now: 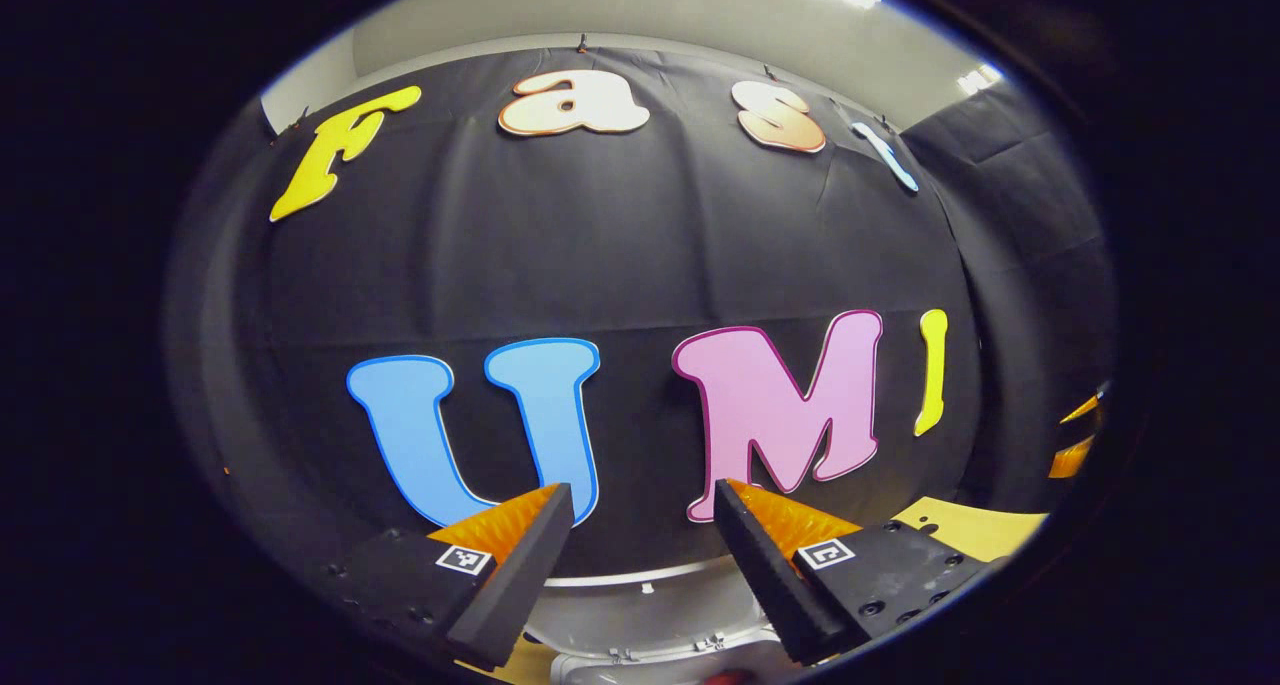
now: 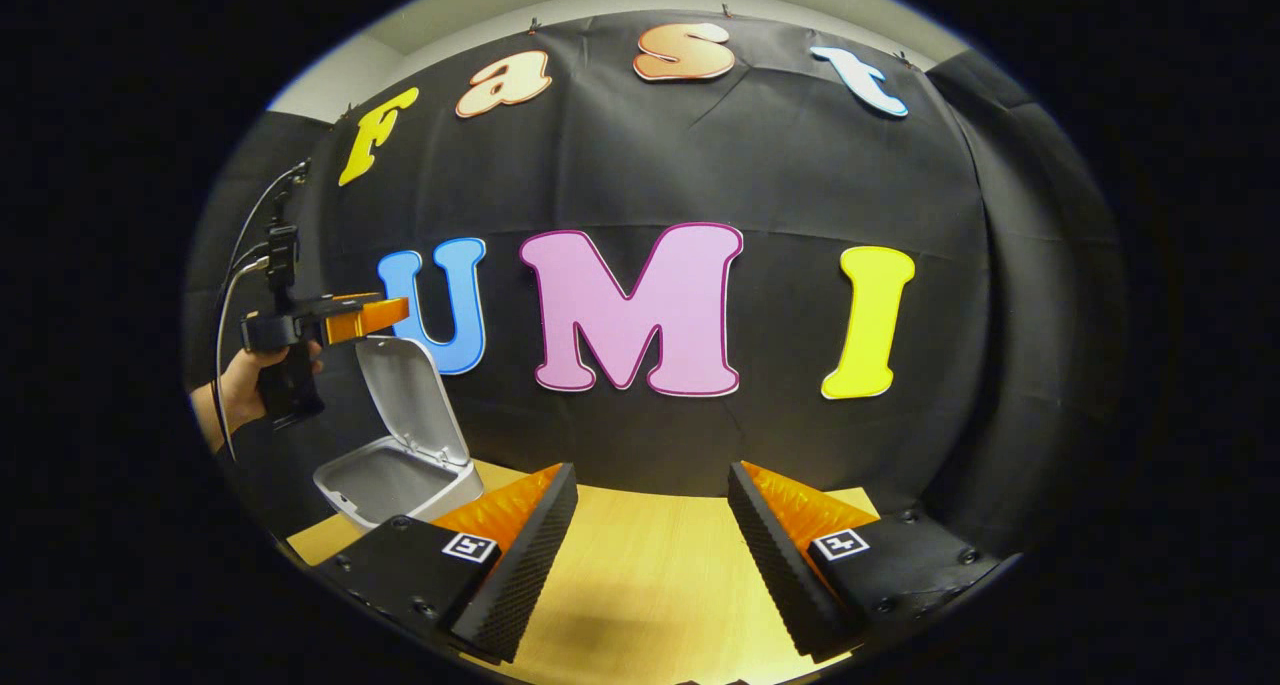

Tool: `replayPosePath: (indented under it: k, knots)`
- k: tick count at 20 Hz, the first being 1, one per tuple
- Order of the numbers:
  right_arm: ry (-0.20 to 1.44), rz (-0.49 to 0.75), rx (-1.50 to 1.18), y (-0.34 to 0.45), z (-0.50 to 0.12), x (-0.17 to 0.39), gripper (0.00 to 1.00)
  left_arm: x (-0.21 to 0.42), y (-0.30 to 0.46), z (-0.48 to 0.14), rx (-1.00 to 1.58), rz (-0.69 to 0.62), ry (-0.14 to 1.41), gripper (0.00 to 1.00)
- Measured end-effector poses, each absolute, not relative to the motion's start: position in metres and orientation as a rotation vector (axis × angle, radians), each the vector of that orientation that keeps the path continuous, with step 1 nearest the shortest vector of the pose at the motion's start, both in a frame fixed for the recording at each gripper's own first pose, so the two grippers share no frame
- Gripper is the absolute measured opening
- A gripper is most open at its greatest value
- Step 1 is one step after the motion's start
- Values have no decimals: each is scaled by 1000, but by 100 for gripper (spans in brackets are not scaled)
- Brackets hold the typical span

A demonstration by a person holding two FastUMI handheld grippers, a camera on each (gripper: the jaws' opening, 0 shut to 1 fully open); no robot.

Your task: Press the lid of the desktop garbage bin to open it, pick up the crumpled paper on the desktop and throw it into the bin, then pick up the pop can on the desktop and drop it into the bin, and finally close the garbage bin lid.

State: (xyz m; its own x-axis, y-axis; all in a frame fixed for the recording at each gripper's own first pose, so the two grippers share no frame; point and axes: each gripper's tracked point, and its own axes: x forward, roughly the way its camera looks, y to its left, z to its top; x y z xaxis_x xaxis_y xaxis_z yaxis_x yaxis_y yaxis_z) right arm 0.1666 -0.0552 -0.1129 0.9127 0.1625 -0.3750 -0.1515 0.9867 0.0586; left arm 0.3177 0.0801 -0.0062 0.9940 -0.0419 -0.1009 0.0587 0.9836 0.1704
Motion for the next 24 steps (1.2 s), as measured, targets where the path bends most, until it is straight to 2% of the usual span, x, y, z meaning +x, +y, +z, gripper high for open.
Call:
replayPosePath:
  k: [8, 17, 24]
  knots:
    - [406, 175, 51, -44, -116, 167, 98, 322, 78, -39, 142, -52, 200, 98]
    - [367, 171, 51, -32, -95, 145, 98, 236, 83, -62, 58, -23, 280, 99]
    - [409, 115, 51, -27, -97, 96, 98, 165, 82, -123, 40, -35, 364, 99]
